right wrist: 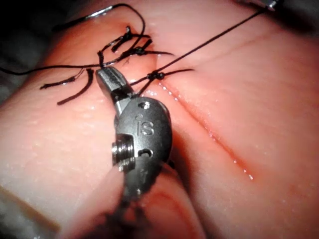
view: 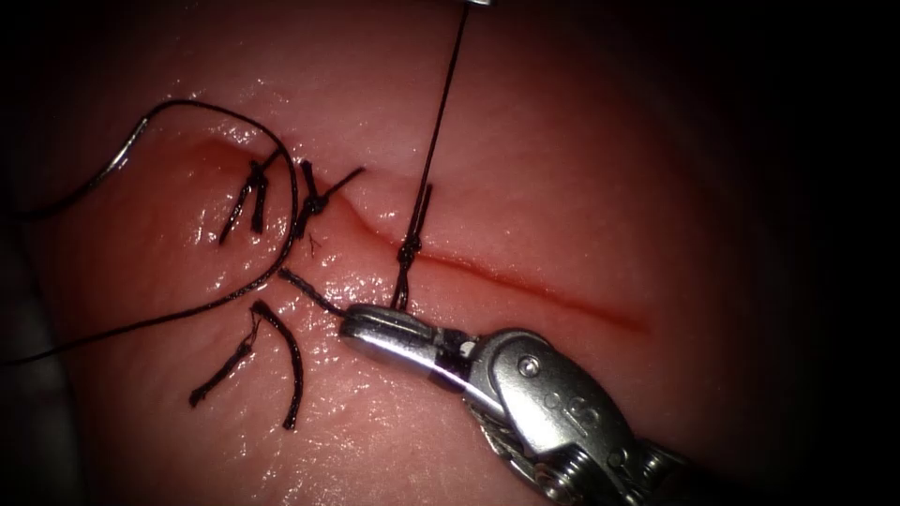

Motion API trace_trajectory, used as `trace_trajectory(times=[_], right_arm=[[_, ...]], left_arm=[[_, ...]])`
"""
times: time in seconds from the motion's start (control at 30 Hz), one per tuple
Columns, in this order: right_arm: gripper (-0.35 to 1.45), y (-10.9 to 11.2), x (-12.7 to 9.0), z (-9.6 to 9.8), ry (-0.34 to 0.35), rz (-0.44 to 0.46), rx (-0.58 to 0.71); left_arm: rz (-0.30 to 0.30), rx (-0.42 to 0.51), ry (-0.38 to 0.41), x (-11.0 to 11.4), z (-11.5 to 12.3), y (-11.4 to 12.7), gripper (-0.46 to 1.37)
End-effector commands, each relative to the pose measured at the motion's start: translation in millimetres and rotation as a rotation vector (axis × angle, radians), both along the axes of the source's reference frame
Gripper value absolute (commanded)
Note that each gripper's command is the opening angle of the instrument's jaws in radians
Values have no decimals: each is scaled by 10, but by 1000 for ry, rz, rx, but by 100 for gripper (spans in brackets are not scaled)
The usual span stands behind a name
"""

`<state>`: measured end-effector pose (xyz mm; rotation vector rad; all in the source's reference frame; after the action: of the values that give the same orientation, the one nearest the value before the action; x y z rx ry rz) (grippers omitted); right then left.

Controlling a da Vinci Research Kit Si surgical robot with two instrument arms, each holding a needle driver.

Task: Wound Closure
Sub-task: Pull the right gripper down and the left gripper up to tighten the suture

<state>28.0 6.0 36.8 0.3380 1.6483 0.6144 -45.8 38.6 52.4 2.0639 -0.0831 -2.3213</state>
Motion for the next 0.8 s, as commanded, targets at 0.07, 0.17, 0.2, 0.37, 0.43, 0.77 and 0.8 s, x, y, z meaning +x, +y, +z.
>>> trace_trajectory(times=[0.07, 0.17, 0.2, 0.37, 0.43, 0.77, 0.8], right_arm=[[-35, -2, 0, 1, -8, -6, 2], [-35, -7, 0, 3, -28, -26, 2], [-35, -8, 0, 3, -32, -30, 2], [-35, -17, 1, 6, -62, -71, 2], [-35, -19, 1, 6, -60, -75, 2], [-35, -23, 6, 3, -52, -106, 1], [-35, -23, 6, 3, -52, -106, 1]], left_arm=[[-7, -4, 15, -1, 5, 2, -35], [-19, -9, 27, -3, 11, 4, -35], [-21, -15, 29, -3, 12, 4, -35], [-33, -31, 43, -1, 18, 7, -35], [-36, -37, 46, -1, 19, 8, -35], [-48, -53, 43, 0, 20, 12, -35], [-49, -53, 44, 0, 20, 12, -35]])
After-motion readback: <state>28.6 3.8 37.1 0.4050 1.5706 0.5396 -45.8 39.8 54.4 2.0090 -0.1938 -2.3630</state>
